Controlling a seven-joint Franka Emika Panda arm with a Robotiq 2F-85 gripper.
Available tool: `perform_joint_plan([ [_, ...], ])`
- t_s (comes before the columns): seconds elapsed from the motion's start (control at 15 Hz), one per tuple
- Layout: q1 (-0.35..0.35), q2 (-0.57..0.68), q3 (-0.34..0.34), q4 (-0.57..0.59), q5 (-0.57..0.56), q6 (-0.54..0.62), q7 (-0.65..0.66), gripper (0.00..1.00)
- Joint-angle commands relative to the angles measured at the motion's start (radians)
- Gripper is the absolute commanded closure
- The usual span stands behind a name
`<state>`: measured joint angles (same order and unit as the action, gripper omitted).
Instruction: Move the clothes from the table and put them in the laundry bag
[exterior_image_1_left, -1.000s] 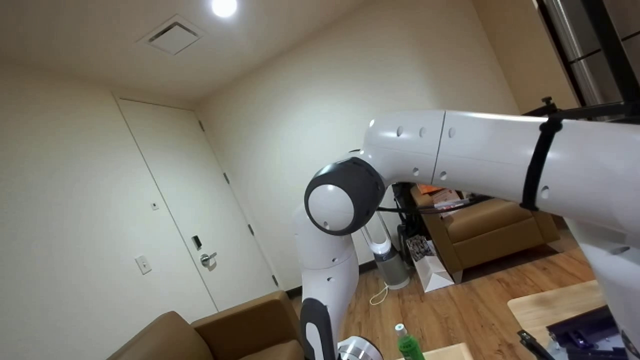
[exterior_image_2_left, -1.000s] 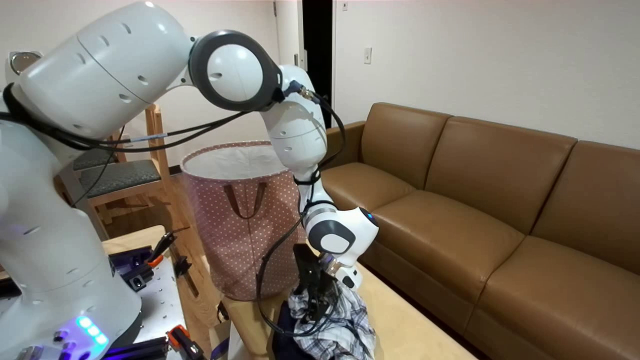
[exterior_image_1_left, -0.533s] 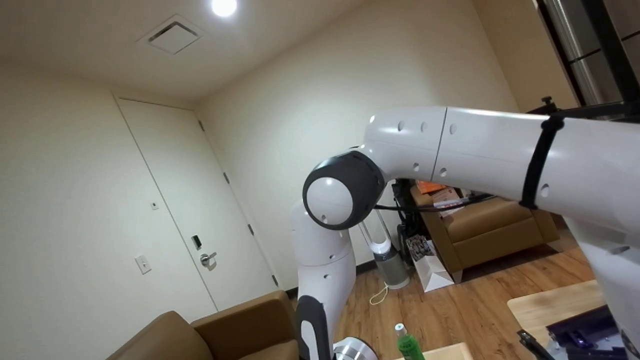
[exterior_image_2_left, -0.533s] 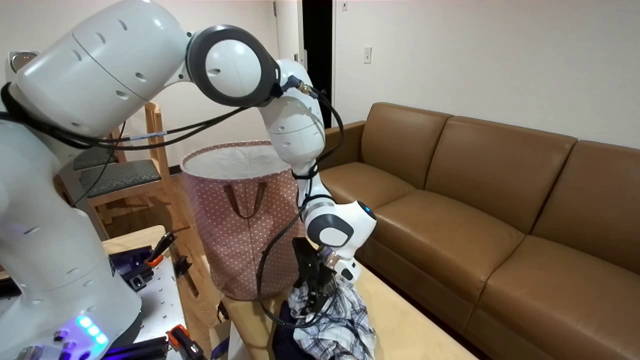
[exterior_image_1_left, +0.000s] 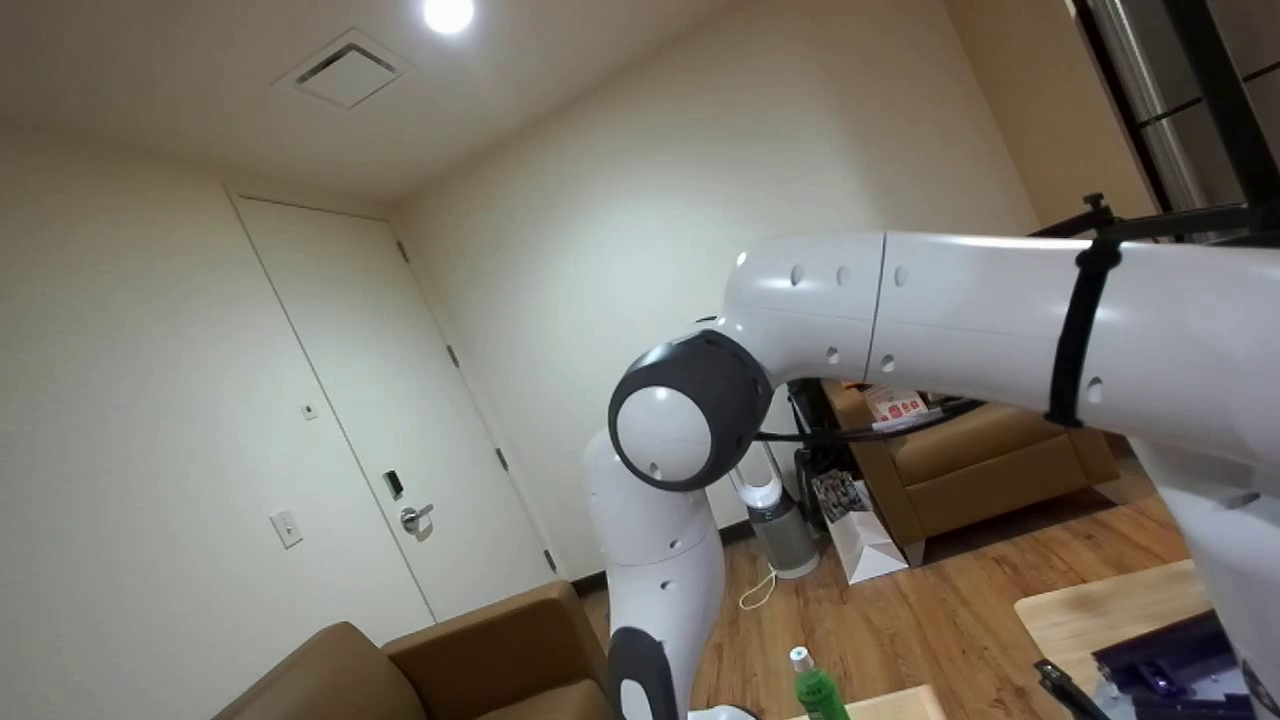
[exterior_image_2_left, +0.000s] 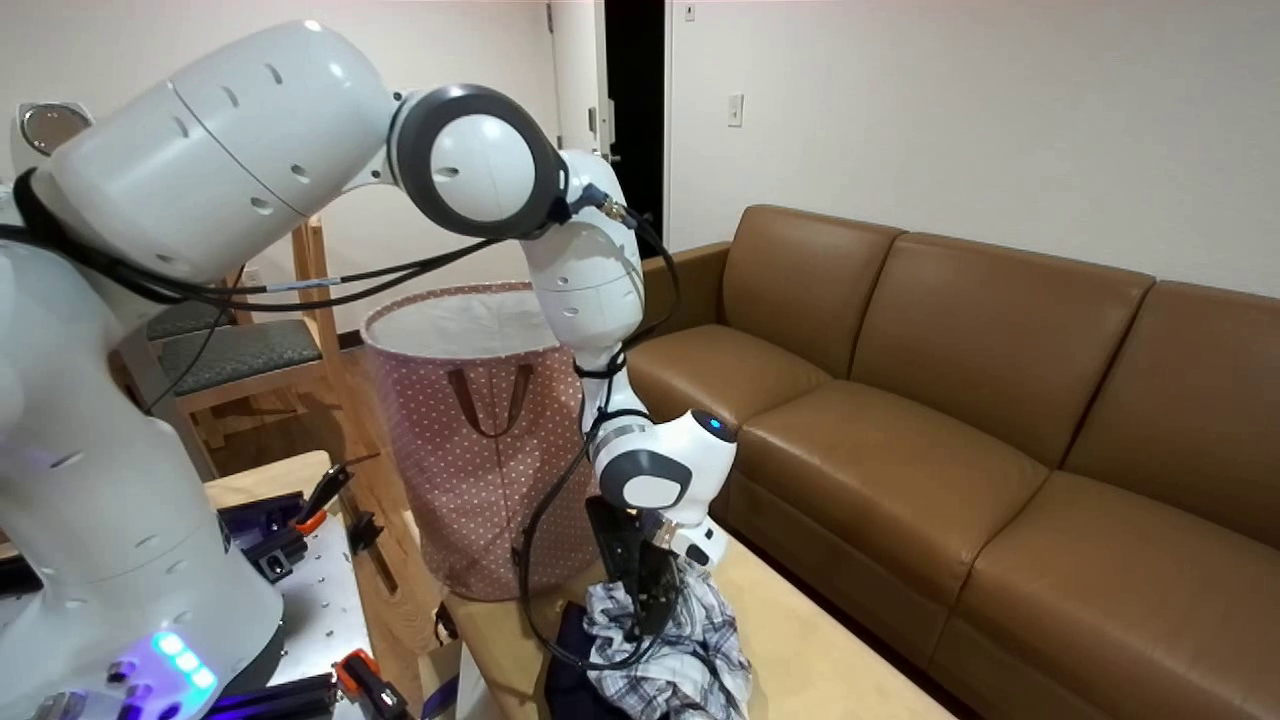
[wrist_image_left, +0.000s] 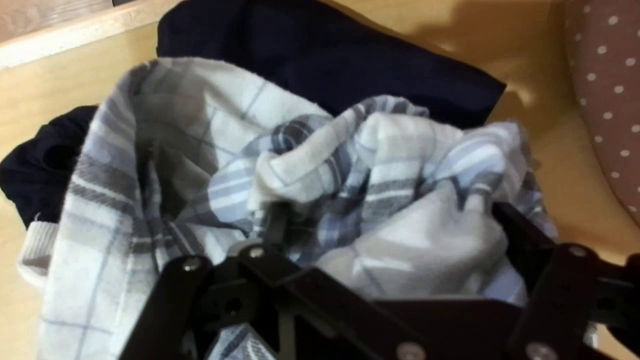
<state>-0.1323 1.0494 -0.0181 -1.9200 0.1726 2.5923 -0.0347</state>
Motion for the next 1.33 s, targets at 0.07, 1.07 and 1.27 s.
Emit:
perform_joint_plan([
  [0.07,-0.011,0.085,-0.002,0.061,-0.013,0.033,0.014,0.0],
  [1.07,-0.023,0.086,0.0,0.04,-0.035,0.014,-0.02,0.89],
  [1.27,-0.017,0.025,-0.004,-0.049,-0.035,0.07,-0.01,0.9],
])
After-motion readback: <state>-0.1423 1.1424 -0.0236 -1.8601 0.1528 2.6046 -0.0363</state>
